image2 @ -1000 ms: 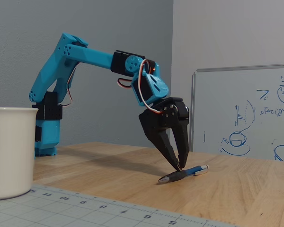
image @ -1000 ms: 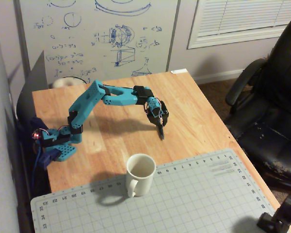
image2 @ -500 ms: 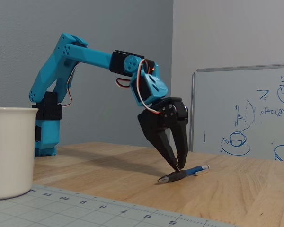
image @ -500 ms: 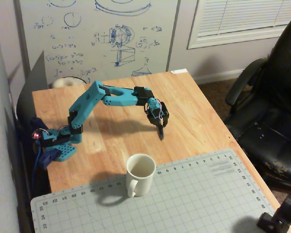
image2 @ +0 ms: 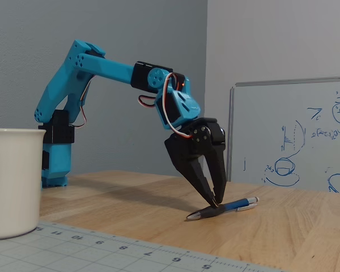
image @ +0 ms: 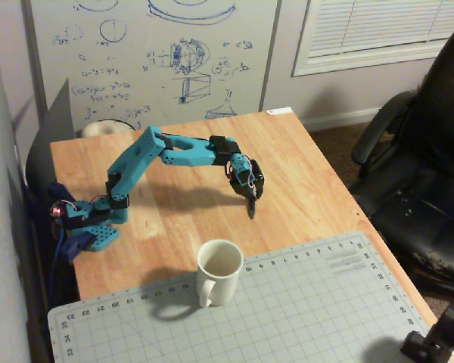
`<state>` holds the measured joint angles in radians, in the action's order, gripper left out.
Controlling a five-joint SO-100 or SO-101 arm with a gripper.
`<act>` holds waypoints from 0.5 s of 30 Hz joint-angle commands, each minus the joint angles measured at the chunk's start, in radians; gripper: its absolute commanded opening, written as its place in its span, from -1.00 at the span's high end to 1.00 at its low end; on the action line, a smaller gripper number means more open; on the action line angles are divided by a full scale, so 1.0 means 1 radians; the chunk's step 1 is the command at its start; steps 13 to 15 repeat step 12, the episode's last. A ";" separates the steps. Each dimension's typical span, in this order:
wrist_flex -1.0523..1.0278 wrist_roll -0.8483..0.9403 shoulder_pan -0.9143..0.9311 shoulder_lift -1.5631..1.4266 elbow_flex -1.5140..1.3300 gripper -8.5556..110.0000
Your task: Touch the pen.
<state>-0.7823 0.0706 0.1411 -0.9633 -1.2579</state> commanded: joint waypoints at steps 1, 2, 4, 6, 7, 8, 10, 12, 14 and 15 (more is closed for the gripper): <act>0.014 0.008 0.012 -0.029 0.074 0.85; 0.014 0.008 0.012 -0.031 0.074 0.85; 0.012 0.008 0.012 -0.035 0.071 0.85; 0.011 0.008 0.012 -0.037 0.069 0.85; 0.009 0.008 0.012 -0.038 0.067 0.85; 0.009 0.006 0.012 -0.038 0.067 0.85; 0.009 0.000 0.012 -0.040 0.067 0.85; 0.009 -0.002 0.012 -0.040 0.067 0.85; 0.009 -0.002 0.012 -0.040 0.067 0.85; 0.009 -0.002 0.012 -0.040 0.067 0.85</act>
